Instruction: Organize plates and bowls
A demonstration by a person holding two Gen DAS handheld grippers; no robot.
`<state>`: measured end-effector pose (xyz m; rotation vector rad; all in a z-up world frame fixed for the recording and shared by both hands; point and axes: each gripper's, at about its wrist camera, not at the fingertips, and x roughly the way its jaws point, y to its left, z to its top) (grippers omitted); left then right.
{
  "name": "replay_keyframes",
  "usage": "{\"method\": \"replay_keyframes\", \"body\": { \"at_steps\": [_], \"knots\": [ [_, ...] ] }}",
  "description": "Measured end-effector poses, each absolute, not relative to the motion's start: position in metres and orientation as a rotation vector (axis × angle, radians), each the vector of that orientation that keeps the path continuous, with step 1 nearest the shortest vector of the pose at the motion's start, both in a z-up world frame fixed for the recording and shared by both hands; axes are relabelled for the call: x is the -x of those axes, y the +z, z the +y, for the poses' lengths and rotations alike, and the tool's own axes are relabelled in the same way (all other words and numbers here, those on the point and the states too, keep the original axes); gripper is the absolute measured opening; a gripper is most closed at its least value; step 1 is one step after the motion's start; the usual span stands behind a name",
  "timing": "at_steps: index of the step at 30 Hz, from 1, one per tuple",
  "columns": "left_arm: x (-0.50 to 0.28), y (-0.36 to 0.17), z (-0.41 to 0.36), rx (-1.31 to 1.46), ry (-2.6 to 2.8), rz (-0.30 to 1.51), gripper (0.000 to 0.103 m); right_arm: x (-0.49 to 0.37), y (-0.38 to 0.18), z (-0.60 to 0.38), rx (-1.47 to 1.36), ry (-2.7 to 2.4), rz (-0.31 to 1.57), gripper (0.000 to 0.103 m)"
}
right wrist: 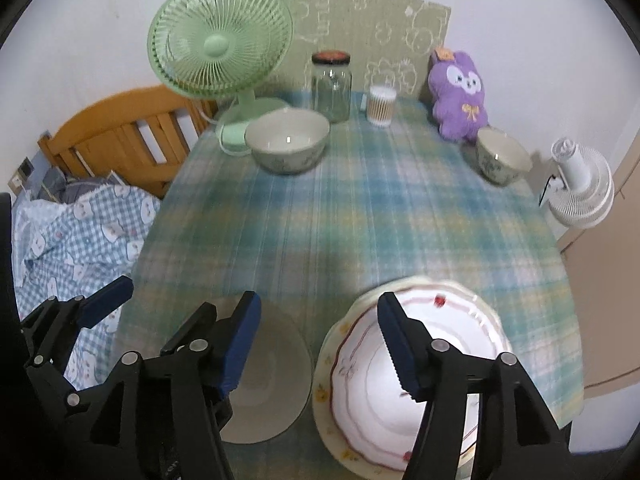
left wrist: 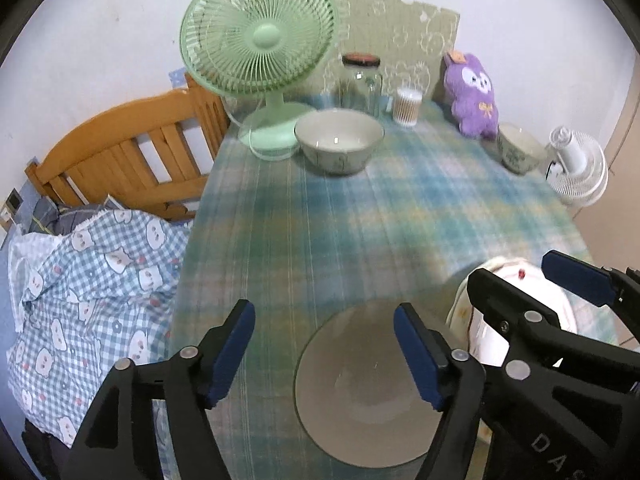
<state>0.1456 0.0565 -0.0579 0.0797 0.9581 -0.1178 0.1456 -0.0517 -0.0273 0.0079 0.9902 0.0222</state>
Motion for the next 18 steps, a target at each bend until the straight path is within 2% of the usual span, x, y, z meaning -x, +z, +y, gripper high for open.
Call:
{"method": "replay_keyframes", "body": {
  "at_steps": [3,7,9,18],
  "knots": [
    [-0.153,-0.047,0.057,-0.056,-0.102,0.936,0.083,-0.155,-0.016,-0.059,-0.016,0.045,0.965,0.078],
    [-0.162,-0.033,0.054,-0.046,-0.085,0.893,0.086,-0.17,-0.004,-0.065,-0.016,0.062,0.945,0.083],
    [-0.167,-0.026,0.051,-0.036,-0.087,0.878,0.09,-0.179,0.001,-0.067,-0.011,0.058,0.94,0.084],
    [-0.201,-0.007,0.041,-0.002,-0.052,0.839,0.09,-0.224,0.017,-0.079,-0.003,0.083,0.891,0.084]
  ]
}}
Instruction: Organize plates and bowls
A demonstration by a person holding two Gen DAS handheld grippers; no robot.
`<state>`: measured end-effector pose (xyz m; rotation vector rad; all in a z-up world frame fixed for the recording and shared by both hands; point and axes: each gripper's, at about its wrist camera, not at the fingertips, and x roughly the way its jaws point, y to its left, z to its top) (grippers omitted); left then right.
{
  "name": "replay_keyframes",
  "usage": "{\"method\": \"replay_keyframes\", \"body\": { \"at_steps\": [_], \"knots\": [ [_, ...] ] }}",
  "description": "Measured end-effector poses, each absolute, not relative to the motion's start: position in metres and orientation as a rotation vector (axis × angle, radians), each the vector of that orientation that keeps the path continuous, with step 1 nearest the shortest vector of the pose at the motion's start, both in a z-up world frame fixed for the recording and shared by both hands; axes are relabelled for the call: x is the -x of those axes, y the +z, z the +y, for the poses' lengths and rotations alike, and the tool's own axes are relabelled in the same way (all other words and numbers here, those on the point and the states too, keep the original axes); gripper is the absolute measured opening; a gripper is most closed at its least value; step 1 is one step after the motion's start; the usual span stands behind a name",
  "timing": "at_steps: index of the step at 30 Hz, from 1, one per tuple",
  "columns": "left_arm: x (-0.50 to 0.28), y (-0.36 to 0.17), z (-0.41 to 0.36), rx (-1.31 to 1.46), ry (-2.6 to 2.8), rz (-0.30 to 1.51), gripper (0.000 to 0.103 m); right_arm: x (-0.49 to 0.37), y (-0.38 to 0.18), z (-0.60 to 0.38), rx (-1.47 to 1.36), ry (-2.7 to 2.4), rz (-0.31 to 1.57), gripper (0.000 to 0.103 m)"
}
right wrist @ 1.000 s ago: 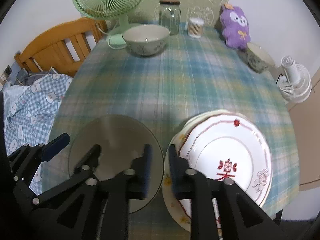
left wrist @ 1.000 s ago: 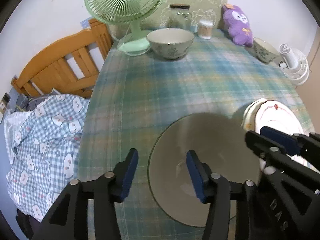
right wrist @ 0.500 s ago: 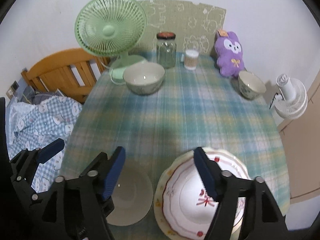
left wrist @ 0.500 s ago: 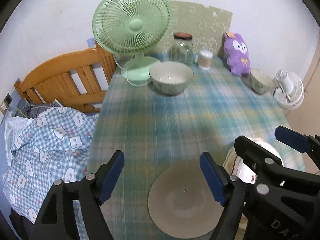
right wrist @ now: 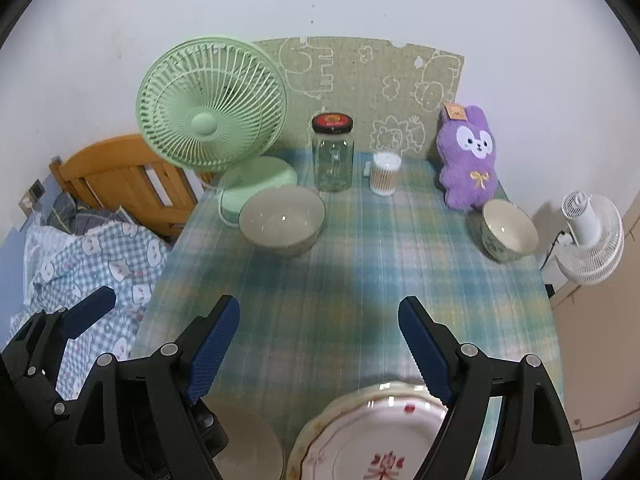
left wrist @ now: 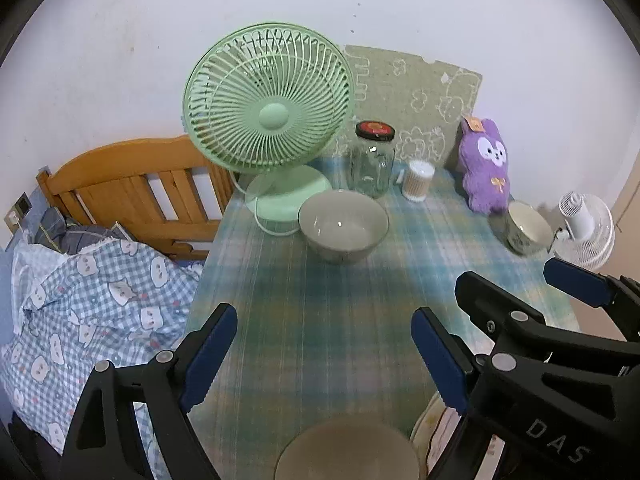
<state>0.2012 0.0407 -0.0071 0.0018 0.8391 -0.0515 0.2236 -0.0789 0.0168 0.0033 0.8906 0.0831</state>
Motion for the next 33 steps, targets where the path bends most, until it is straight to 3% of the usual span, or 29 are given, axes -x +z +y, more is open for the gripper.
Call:
{"method": "replay_keyframes", "body": {
  "at_steps": [9,33],
  "knots": [
    [-0.241,-0.004,0.028,0.001,0.001,0.814,0.092,-0.272,0.016,-0.094,0.015,0.079,0.854,0.092],
    [-0.351,-0.072,0.02,-0.023,0.138,0.861,0.09,-0.408,-0.072,-0.099,0.03,0.153,0.911,0.092]
  ]
}}
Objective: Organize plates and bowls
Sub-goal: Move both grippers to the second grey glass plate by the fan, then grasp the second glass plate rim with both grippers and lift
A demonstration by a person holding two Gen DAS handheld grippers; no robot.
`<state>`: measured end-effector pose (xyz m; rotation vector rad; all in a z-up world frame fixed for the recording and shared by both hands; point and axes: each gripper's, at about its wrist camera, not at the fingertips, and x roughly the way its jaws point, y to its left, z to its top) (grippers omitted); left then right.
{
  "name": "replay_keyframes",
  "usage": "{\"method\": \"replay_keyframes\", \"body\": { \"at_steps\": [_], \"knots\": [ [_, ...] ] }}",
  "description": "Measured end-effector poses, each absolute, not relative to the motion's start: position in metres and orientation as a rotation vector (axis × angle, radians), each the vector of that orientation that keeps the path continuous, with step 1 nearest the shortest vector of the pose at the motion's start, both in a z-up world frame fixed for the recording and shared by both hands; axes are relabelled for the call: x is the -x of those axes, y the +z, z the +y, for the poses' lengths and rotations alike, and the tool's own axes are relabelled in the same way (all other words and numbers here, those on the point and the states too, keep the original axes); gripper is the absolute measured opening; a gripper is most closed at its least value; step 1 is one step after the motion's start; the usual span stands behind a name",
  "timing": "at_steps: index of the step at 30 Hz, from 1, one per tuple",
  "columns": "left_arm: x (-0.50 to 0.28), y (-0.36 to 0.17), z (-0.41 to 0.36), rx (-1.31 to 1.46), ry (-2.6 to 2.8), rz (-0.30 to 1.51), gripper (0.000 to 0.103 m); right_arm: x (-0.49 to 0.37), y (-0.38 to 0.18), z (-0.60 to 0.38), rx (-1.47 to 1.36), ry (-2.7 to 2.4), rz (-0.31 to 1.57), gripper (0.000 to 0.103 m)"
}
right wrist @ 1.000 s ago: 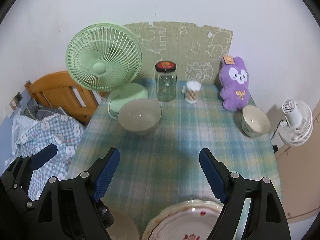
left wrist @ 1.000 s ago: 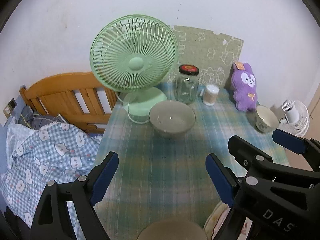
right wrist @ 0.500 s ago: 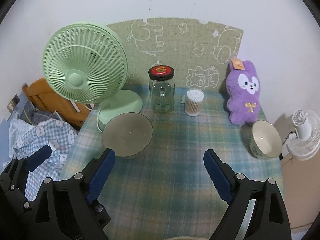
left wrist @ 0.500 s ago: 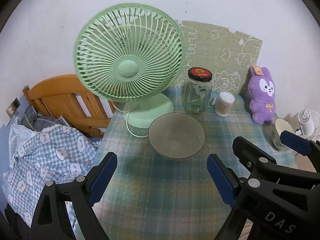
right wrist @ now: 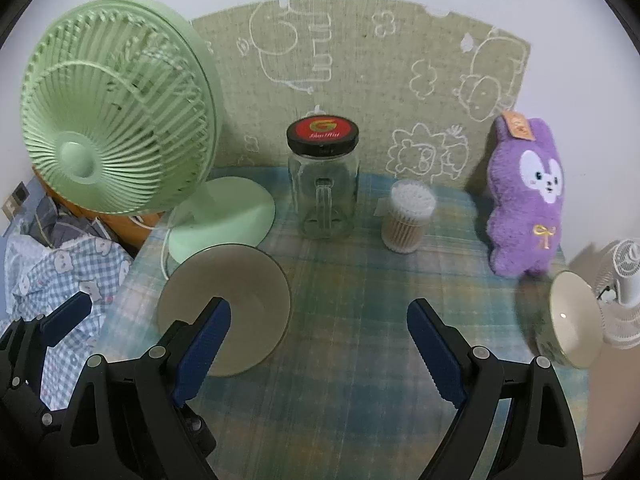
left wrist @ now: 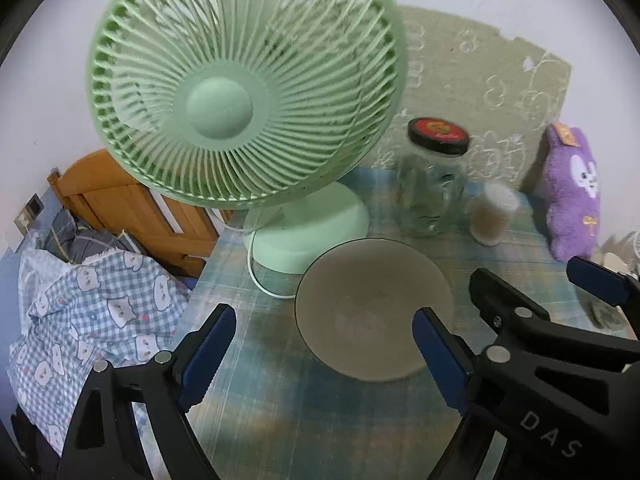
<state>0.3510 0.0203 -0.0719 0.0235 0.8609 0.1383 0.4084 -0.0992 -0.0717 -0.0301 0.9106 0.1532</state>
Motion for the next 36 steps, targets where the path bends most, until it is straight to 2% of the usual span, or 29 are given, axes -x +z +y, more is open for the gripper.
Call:
{"method": "replay_keyframes", "body": {
  "at_steps": [3,7,9,11,12,17,19,21,27,28,36],
  "knots": [
    [-0.363,-0.085,0.021,-0.036,0.147,0.875,0.086,-0.42,-0.085,-0.094,0.047,0.158,0.923,0.091],
    [-0.375,-0.102,0.025,-0.041,0.157,0.903,0.078,-0.434,-0.106,-0.088,0.04,0.173,0.965,0.084],
    [-0.38,-0.109,0.028,-0.011,0.136,0.925,0.069,-0.439,-0.113,-0.087,0.028,0.173,0.979,0.083],
    [-0.383,-0.114,0.03,-0.002,0.126,0.934,0.067,-0.443,-0.118,-0.084,0.032,0.166,0.983,0.081],
    [-0.385,-0.117,0.03,-0.019,0.134,0.936,0.061,-0.445,-0.121,-0.083,0.038,0.165,0.989,0.079],
    [-0.395,-0.127,0.031,-0.039,0.147,0.965,0.044,-0.452,-0.132,-0.079,0.027,0.17,1.015,0.062],
    [-0.397,-0.13,0.031,-0.035,0.146,0.973,0.04,-0.454,-0.136,-0.077,0.02,0.176,1.027,0.048],
    [-0.399,-0.132,0.031,-0.036,0.145,0.978,0.035,-0.457,-0.139,-0.075,0.016,0.18,1.038,0.039],
    [-0.405,-0.139,0.038,-0.027,0.163,0.995,0.02,-0.459,-0.144,-0.066,0.015,0.215,1.042,0.02],
    [-0.405,-0.14,0.039,-0.02,0.163,0.997,0.02,-0.46,-0.144,-0.065,0.012,0.214,1.042,0.017],
    [-0.405,-0.138,0.039,-0.013,0.168,1.006,0.019,-0.458,-0.143,-0.063,0.014,0.204,1.046,0.017]
  ]
}}
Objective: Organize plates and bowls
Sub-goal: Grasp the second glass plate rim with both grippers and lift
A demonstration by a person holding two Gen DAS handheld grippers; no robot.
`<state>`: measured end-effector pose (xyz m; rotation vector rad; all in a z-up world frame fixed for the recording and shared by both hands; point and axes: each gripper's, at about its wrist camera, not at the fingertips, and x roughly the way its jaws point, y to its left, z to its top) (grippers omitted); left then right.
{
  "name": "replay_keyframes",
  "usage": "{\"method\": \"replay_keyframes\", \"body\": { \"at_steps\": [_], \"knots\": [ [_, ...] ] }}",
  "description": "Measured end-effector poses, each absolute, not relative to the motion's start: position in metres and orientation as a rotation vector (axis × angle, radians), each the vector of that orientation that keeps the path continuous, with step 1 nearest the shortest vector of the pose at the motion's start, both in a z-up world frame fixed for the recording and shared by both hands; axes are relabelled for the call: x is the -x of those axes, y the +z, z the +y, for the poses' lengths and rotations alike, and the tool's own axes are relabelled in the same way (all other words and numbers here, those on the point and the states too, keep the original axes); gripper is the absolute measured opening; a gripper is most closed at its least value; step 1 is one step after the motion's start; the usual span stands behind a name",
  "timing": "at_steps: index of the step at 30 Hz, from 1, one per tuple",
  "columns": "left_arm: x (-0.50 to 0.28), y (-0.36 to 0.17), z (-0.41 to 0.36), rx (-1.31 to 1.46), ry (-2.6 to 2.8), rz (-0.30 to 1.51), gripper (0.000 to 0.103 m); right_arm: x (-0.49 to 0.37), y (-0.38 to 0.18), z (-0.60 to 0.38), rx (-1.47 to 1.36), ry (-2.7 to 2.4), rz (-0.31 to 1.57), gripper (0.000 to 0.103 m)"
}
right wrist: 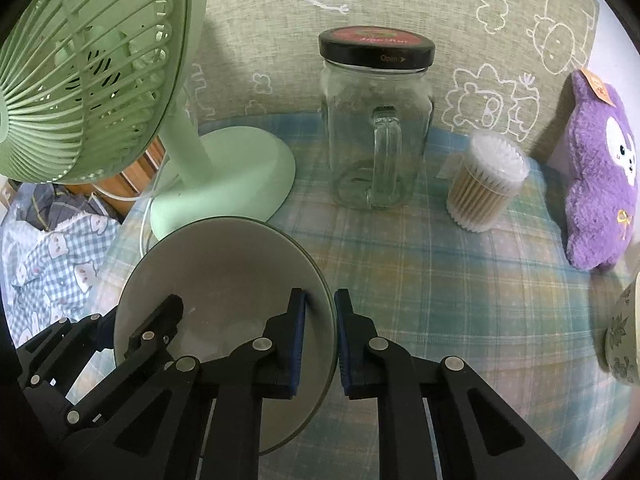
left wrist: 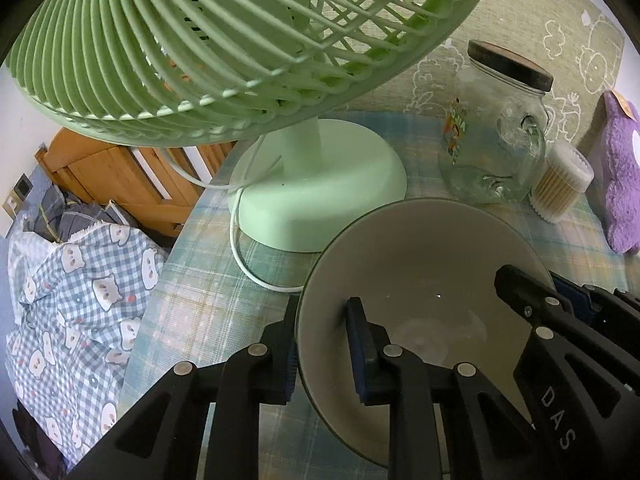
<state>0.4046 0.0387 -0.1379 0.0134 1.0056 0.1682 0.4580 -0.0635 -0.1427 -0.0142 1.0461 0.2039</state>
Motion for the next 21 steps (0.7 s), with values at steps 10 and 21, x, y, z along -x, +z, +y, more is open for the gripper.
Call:
{"method": "replay_keyframes", "body": {
  "at_steps": [10,21],
  "knots": [
    [-0.386,-0.12,0.03,-0.014,0.149,1.008,0.019,-0.428,-0.115,-0.076,0.016,0.175,1.037,0.017],
    [-0.341,-0.071,0.025,-0.029,0.086,0.951,0.019,-0.37,-0.057,-0.083,0.002,0.11,0.99,0.017]
  ]
}}
